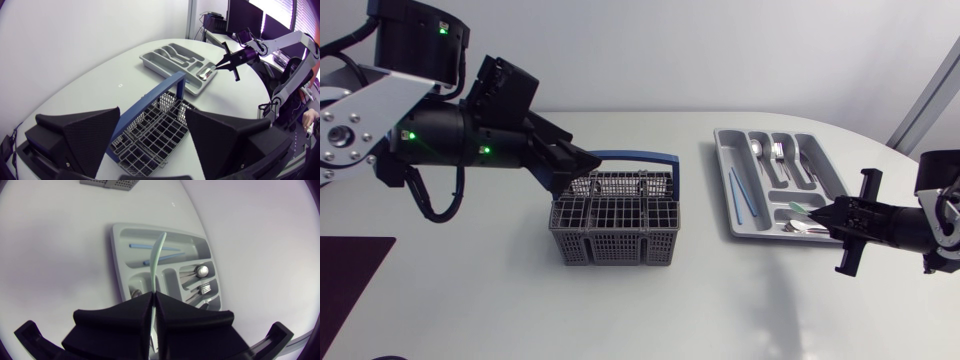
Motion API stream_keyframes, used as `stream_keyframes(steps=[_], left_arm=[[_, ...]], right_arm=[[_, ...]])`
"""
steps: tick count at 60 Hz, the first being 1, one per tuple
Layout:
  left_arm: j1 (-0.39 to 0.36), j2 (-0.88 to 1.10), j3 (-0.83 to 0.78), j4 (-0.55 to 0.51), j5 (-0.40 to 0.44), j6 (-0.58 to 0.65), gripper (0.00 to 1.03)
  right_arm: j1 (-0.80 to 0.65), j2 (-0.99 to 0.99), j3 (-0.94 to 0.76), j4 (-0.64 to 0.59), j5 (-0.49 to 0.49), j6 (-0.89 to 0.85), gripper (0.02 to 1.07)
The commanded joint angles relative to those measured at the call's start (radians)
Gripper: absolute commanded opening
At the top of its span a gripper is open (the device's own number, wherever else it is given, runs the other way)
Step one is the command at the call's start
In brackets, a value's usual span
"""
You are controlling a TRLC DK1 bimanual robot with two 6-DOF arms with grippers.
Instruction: Unload the cutlery basket into the drawer organizer.
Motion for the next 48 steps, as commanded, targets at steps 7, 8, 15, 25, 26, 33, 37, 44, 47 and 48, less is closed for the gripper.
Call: stream_keyframes(steps=[7, 8, 15, 25, 26, 33, 37, 44, 47, 48], left_arm=[[0.009, -0.015, -0.025, -0.020, -0.012, -0.021, 0.99], [0.011, -0.017, -0.025, -0.020, -0.012, -0.019, 0.99], [0.011, -0.017, -0.032, -0.020, -0.013, -0.019, 0.99], [0.011, -0.017, -0.034, -0.020, -0.018, -0.019, 0.99], [0.011, -0.017, -0.034, -0.020, -0.018, -0.021, 0.99], [0.011, -0.023, -0.035, -0.026, -0.020, -0.021, 0.99], [0.011, -0.029, -0.034, -0.031, -0.026, -0.022, 0.99], [0.019, -0.038, -0.034, -0.037, -0.030, -0.025, 0.99], [0.026, -0.043, -0.035, -0.040, -0.030, -0.025, 0.99], [0.031, -0.043, -0.035, -0.043, -0.030, -0.024, 0.99]], right_arm=[[-0.012, 0.138, -0.037, 0.194, 0.096, -0.089, 0.07], [-0.016, 0.150, -0.037, 0.207, 0.102, -0.098, 0.07], [-0.021, 0.227, -0.043, 0.311, 0.150, -0.130, 0.07], [-0.021, 0.288, -0.060, 0.417, 0.186, -0.157, 0.07], [-0.021, 0.294, -0.060, 0.423, 0.193, -0.158, 0.07], [-0.018, 0.331, -0.085, 0.512, 0.217, -0.180, 0.09], [-0.018, 0.334, -0.095, 0.539, 0.220, -0.181, 0.22], [-0.018, 0.330, -0.097, 0.543, 0.231, -0.180, 0.52], [-0.018, 0.324, -0.102, 0.543, 0.237, -0.180, 0.65], [-0.018, 0.321, -0.103, 0.544, 0.237, -0.180, 0.67]])
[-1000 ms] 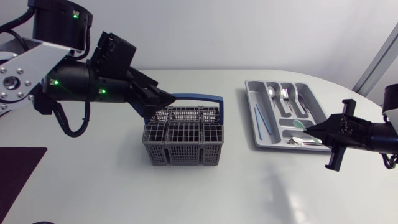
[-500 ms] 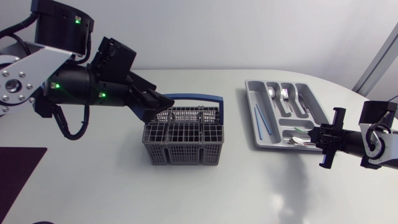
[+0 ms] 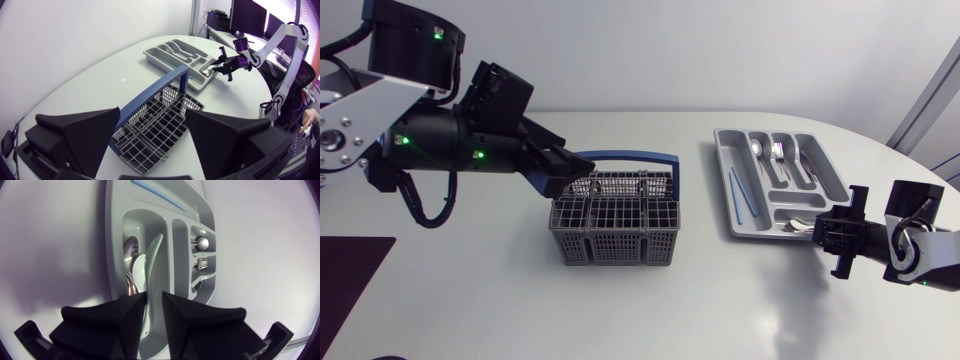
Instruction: Unload the cutlery basket into the drawer organizer.
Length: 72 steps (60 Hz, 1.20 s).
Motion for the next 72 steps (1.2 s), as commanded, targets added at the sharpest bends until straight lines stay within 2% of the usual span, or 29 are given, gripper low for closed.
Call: stream_keyframes(steps=[1, 9, 15, 31, 41, 49, 57, 65, 72], left_arm=[[0.020, -0.021, -0.023, -0.010, -0.008, -0.025, 0.99], [0.027, -0.035, -0.035, -0.017, -0.019, -0.023, 0.99], [0.034, -0.052, -0.050, -0.020, -0.031, -0.023, 0.99], [0.054, -0.082, -0.078, -0.028, -0.034, -0.022, 0.99], [0.089, -0.099, -0.087, -0.048, -0.051, -0.017, 0.99], [0.158, -0.107, -0.102, -0.063, -0.051, -0.011, 0.99], [0.176, -0.107, -0.158, -0.042, -0.091, 0.013, 0.99], [0.190, -0.101, -0.246, 0.046, -0.146, 0.047, 0.99], [0.235, -0.030, -0.289, 0.099, -0.154, 0.063, 0.99]], right_arm=[[-0.006, -0.001, -0.024, 0.018, 0.010, -0.032, 0.70], [-0.006, -0.037, -0.035, 0.018, 0.007, -0.018, 0.93], [-0.001, -0.062, -0.038, 0.015, 0.005, 0.000, 1.02], [0.011, -0.059, -0.017, 0.013, 0.017, 0.032, 1.02], [0.052, -0.182, -0.037, -0.013, 0.016, 0.118, 1.02], [0.122, -0.320, -0.031, -0.152, 0.013, 0.229, 1.02], [0.232, -0.429, 0.037, -0.364, -0.012, 0.451, 1.00], [0.355, -0.470, 0.061, -0.468, -0.029, 0.625, 0.95], [0.479, -0.441, 0.068, -0.467, -0.024, 0.760, 0.95]])
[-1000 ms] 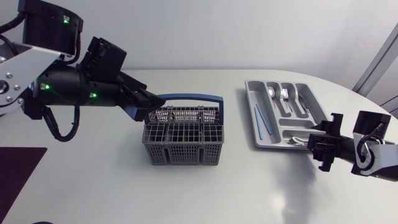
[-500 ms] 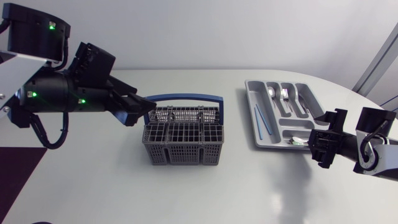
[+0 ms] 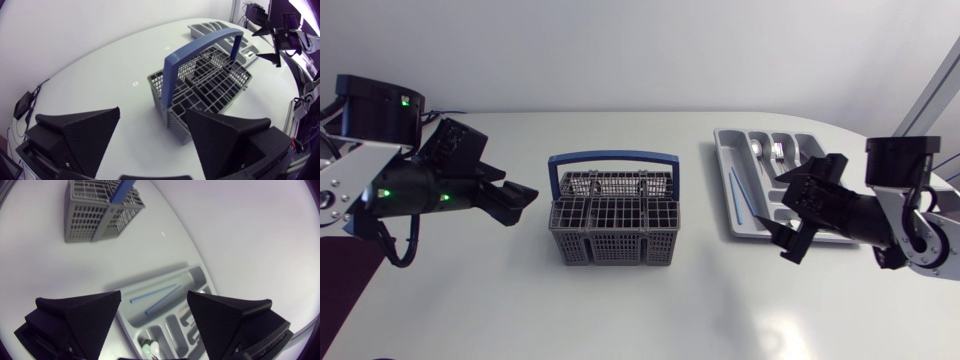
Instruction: Unload the cutlery basket into the drawer organizer.
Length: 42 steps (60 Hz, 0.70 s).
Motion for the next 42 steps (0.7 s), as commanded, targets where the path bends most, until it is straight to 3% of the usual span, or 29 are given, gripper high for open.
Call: stream_keyframes(steps=[1, 18, 42], left_arm=[[0.029, 0.060, -0.049, 0.036, -0.010, 0.028, 0.99], [-0.009, 0.194, -0.058, 0.118, -0.009, 0.027, 0.99], [-0.051, 0.258, 0.005, 0.124, -0.025, 0.016, 0.99]], right_arm=[[0.080, 0.031, 0.024, -0.011, 0.002, 0.158, 0.95], [0.208, 0.200, 0.142, 0.019, 0.005, 0.374, 0.95], [0.275, 0.303, 0.173, 0.081, 0.043, 0.431, 0.94]])
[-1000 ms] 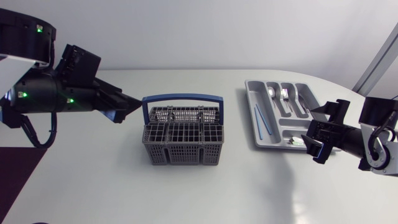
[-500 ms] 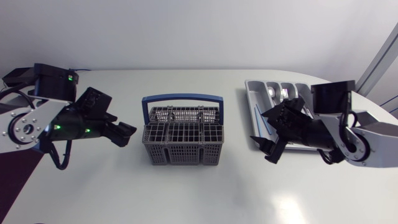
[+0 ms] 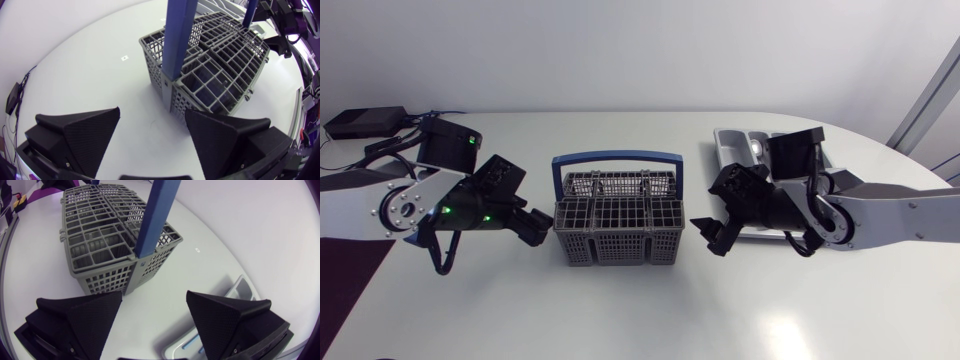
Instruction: Unload the cutlery basket into the drawer organizer.
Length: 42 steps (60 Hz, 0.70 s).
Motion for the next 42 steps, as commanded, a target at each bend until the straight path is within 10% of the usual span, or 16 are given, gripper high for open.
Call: stream_keyframes(steps=[1, 30, 35, 42], left_arm=[[-0.012, 0.033, 0.043, 0.008, -0.005, 0.009, 0.99], [0.019, -0.054, 0.079, -0.049, -0.035, 0.006, 0.98], [0.021, -0.148, 0.074, -0.085, -0.032, 0.004, 0.80], [0.002, -0.241, 0.059, -0.096, 0.034, -0.031, 0.26]], right_arm=[[0.007, 0.016, 0.027, 0.021, 0.014, 0.031, 0.94], [-0.037, -0.070, 0.016, -0.010, 0.008, 0.023, 0.90], [-0.052, -0.140, 0.007, -0.049, -0.021, 0.029, 0.75], [-0.057, -0.214, 0.021, -0.127, -0.113, 0.075, 0.30]])
